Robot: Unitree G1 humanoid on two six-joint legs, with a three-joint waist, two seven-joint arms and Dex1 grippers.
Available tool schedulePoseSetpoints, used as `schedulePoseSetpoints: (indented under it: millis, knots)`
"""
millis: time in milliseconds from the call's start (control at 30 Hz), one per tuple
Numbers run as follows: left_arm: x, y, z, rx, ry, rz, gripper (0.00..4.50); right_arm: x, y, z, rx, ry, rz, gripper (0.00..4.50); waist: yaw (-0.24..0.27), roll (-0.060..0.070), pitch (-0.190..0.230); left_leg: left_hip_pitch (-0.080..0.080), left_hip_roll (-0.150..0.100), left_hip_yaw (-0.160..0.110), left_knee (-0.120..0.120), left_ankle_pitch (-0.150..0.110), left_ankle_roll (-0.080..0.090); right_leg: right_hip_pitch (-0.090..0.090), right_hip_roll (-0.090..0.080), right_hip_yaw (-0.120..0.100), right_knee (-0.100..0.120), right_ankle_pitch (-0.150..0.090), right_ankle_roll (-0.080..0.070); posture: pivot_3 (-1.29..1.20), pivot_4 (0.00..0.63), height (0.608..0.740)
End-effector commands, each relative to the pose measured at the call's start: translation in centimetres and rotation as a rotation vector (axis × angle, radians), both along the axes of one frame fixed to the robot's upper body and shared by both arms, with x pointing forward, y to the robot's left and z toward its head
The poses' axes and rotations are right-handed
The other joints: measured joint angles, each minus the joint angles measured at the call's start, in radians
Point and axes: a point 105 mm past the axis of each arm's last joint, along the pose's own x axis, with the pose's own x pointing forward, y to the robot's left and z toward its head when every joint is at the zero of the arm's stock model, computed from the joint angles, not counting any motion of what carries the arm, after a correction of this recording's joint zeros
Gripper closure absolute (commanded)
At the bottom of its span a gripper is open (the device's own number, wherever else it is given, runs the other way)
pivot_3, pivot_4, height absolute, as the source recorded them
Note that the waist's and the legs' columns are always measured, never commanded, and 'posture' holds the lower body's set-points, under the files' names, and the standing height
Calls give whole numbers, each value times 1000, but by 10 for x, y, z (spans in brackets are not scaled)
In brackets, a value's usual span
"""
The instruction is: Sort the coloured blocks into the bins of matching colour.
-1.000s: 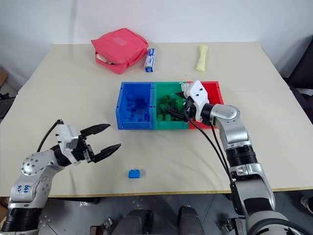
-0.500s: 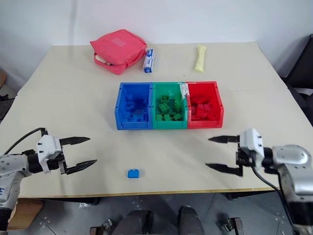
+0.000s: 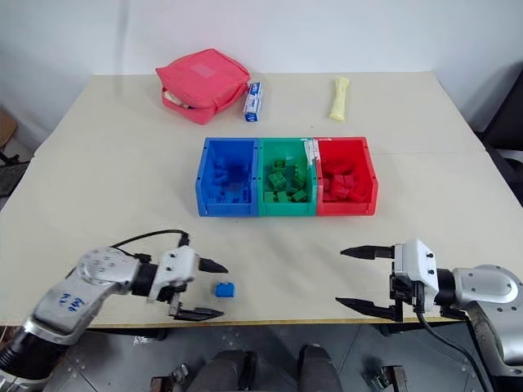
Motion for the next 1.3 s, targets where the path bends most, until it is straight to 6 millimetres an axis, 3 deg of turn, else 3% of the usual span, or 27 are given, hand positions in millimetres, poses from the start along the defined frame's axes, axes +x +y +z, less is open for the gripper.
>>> schedulePoseSetpoints:
  millis: [33, 200, 400, 467, 600, 800, 933, 1133, 1300]
  knots:
    - [11, -2, -7, 60, -62, 23, 401, -5, 4, 9, 6, -39, 3, 0, 8, 0, 0, 0, 0, 0, 0, 0, 0, 2, 0, 0, -2, 0, 0, 0, 150, 740]
    - [13, -10, -1, -24, -27, 38, 1807, -8, 0, 6, -4, -32, -28, 0, 15, 0, 0, 1, -1, -2, 1, 0, 1, 5, -1, 0, -4, 0, 1, 0, 150, 740]
    - [19, -4, 11, -93, -34, 65, 3565, -9, -2, 9, 21, -61, -67, 0, 11, 0, 0, 1, -1, -3, 0, 0, 1, 5, -1, -1, -4, 0, 1, 0, 150, 740]
    - [26, -10, 34, -211, -107, 70, 3576, -8, -1, 15, 66, -73, -101, 0, 11, 0, 0, 1, -1, -3, 0, 0, 1, 5, -1, -1, -4, 0, 1, 0, 150, 740]
    - [82, -3, 88, -375, -347, 339, 3576, 12, -13, 40, 241, -169, -333, 0, 20, -2, 1, 0, -1, -5, 3, 0, 1, 5, -1, -3, -3, 1, 1, 0, 150, 740]
    - [130, -8, 111, -448, -467, 541, 3576, 36, -32, 58, 333, -307, -569, 0, 20, -1, 0, 1, -3, -4, 2, 1, 1, 4, 0, -3, -2, 2, 3, 0, 150, 740]
    - [140, -21, 115, -511, -418, 522, 3576, 41, -33, 61, 332, -338, -605, 0, 17, -1, 0, 0, -2, -3, 2, 1, 1, 3, 6, -3, -1, 2, 3, 0, 150, 740]
    - [144, -25, 116, -509, -400, 480, 1717, 41, -33, 59, 322, -345, -618, 0, 10, -1, 0, 0, -2, -3, 3, 1, 1, 3, 7, -2, -1, 2, 3, 0, 150, 740]
    - [132, -4, 118, -517, -434, 451, 250, 35, -31, 46, 248, -306, -552, 0, 8, -1, 0, 0, -2, -3, 3, 1, 1, 2, 7, 0, 5, 2, 3, 0, 150, 740]
